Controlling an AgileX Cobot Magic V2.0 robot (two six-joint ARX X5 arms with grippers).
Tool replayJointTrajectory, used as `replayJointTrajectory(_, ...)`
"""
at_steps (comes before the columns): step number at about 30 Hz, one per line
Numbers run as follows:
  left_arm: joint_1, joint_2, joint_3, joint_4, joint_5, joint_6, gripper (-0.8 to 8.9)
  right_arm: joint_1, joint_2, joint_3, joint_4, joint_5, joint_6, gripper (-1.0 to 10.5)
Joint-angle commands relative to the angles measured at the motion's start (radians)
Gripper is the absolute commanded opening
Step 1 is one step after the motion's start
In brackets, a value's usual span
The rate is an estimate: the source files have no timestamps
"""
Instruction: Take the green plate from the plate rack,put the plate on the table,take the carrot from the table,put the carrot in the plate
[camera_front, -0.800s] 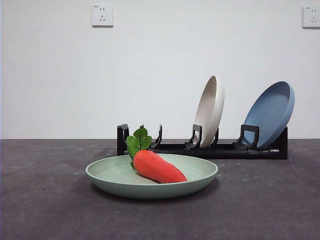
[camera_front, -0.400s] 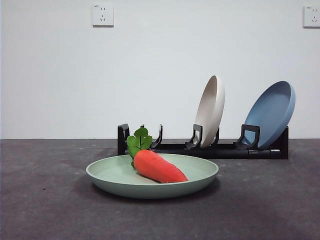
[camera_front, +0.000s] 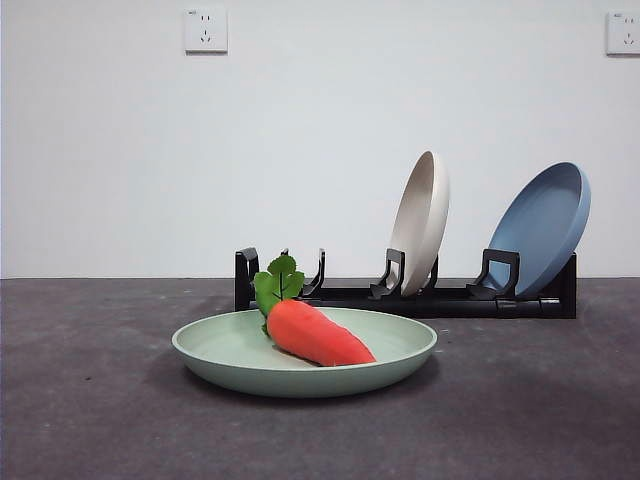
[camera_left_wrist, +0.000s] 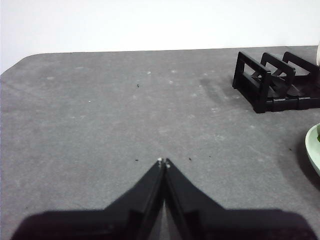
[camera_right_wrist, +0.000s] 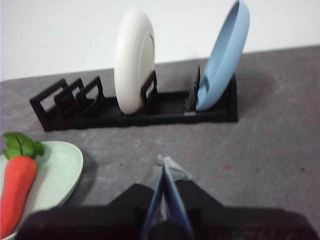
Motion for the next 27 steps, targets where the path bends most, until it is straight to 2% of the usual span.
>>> replayJointTrajectory(1,0.003,-0.003,-0.013,0.002,-0.004,-0.007,-0.03,-0.003,-0.005,-0.020,0.006,0.004,0.016,0.0)
replayJointTrajectory(6,0.003,-0.003,-0.013,0.002,-0.004,-0.007,-0.03,-0.002,-0.005,-0.024,-0.036,0.012,-0.008,0.0)
replayJointTrajectory(10,0.003,-0.003,-0.013,0.002,-0.004,-0.007,-0.03,-0.002,-0.005,-0.024,-0.034,0.003,0.025,0.0)
replayJointTrajectory(27,0.003,-0.003,-0.013,0.002,-0.005,-0.007,-0.03,-0.002,-0.005,-0.024,-0.034,0.005,0.024,0.0)
